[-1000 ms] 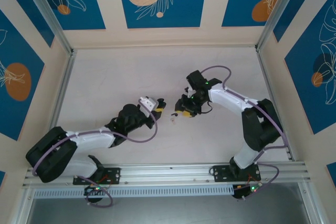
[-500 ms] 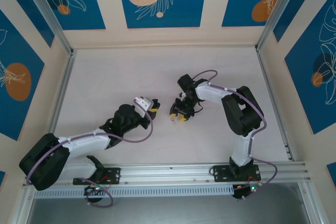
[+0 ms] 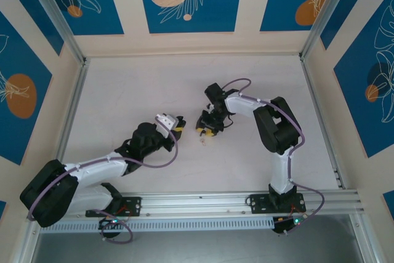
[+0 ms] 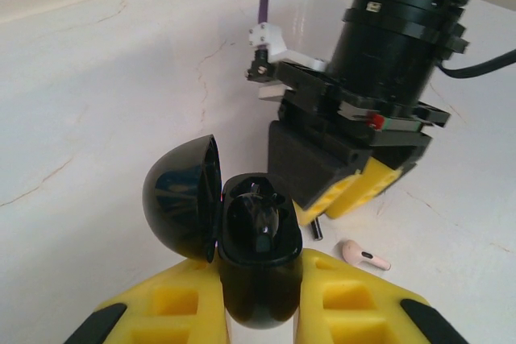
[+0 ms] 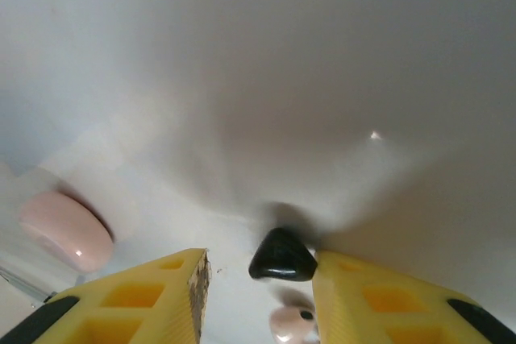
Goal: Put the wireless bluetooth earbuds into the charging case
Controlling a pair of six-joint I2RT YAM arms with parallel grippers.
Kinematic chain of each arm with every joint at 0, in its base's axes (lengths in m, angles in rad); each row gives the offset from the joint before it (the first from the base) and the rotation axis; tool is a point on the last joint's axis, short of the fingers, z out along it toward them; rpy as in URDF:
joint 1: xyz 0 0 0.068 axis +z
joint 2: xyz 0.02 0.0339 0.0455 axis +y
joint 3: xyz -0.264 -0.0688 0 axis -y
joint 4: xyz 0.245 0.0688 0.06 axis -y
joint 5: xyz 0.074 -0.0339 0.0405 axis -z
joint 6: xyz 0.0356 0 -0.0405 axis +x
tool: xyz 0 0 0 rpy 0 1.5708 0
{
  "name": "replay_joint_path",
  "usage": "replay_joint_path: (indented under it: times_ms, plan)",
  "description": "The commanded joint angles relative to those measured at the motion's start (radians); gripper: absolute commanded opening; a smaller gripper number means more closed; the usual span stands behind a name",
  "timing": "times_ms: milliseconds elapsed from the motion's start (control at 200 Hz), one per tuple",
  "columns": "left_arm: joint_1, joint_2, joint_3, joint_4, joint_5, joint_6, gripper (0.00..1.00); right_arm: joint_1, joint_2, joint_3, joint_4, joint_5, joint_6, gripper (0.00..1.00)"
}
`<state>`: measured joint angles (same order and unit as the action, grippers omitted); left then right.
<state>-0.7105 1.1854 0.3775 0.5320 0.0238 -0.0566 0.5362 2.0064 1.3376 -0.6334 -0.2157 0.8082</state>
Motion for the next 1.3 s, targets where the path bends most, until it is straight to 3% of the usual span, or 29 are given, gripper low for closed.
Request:
replay_joint_path:
  times_ms: [0, 255, 630, 1295]
  plan:
    - [0.013, -0.026, -0.006, -0.019, -0.010, 0.015, 0.19, -0.005, 0.039, 0.056, -0.005, 0.016, -0.034, 0.39]
    - [0.013, -0.041, -0.008, -0.041, -0.014, 0.024, 0.19, 0.017, 0.068, 0.107, -0.105, 0.052, -0.100, 0.39]
    - [0.014, -0.057, -0.006, -0.065, -0.016, 0.032, 0.19, 0.076, 0.126, 0.250, -0.291, 0.161, -0.368, 0.41]
    - [0.014, -0.082, -0.006, -0.104, -0.021, 0.035, 0.19, 0.117, 0.207, 0.331, -0.342, 0.287, -0.485, 0.32]
